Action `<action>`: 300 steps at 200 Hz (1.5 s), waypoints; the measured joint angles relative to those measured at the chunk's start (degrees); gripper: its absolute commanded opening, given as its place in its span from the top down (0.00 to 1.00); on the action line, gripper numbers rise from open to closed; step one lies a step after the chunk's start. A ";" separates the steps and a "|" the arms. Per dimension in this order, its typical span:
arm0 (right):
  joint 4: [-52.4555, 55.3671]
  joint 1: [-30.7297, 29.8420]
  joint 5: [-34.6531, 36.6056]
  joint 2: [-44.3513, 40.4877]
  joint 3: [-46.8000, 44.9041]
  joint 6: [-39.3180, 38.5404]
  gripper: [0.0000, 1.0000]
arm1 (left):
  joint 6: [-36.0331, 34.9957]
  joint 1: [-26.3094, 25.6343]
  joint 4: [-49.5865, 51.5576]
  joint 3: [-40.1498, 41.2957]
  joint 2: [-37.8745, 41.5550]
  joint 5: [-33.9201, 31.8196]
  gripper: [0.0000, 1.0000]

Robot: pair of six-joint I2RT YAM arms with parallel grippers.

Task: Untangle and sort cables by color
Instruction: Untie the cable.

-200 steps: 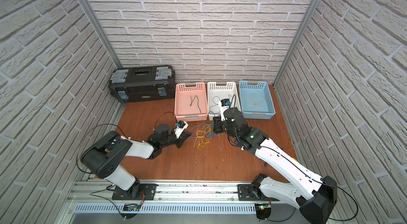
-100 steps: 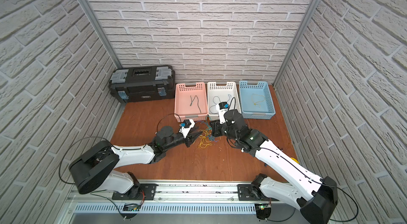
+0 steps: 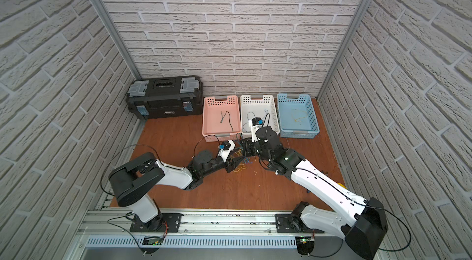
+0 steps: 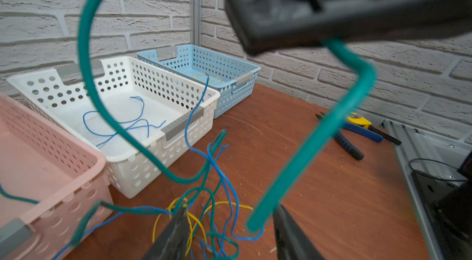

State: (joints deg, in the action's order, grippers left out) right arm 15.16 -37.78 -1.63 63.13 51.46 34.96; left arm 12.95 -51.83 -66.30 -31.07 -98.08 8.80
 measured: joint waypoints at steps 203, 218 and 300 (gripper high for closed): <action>14.49 1.11 7.45 -11.06 5.64 -4.44 0.97 | 6.95 8.79 -0.98 6.19 -2.95 -4.52 1.00; 16.57 2.51 9.03 -12.92 10.12 -5.64 0.97 | 8.00 10.23 -0.17 7.63 -1.73 -5.42 1.00; 20.11 5.03 17.35 -7.39 29.49 -11.19 0.97 | 9.86 14.29 3.06 12.11 0.20 -7.32 1.00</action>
State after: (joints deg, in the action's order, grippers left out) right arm 35.27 -32.75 15.73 55.75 80.95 23.77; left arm 22.81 -37.54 -63.24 -18.96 -97.89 1.48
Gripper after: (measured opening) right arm 0.053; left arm 0.058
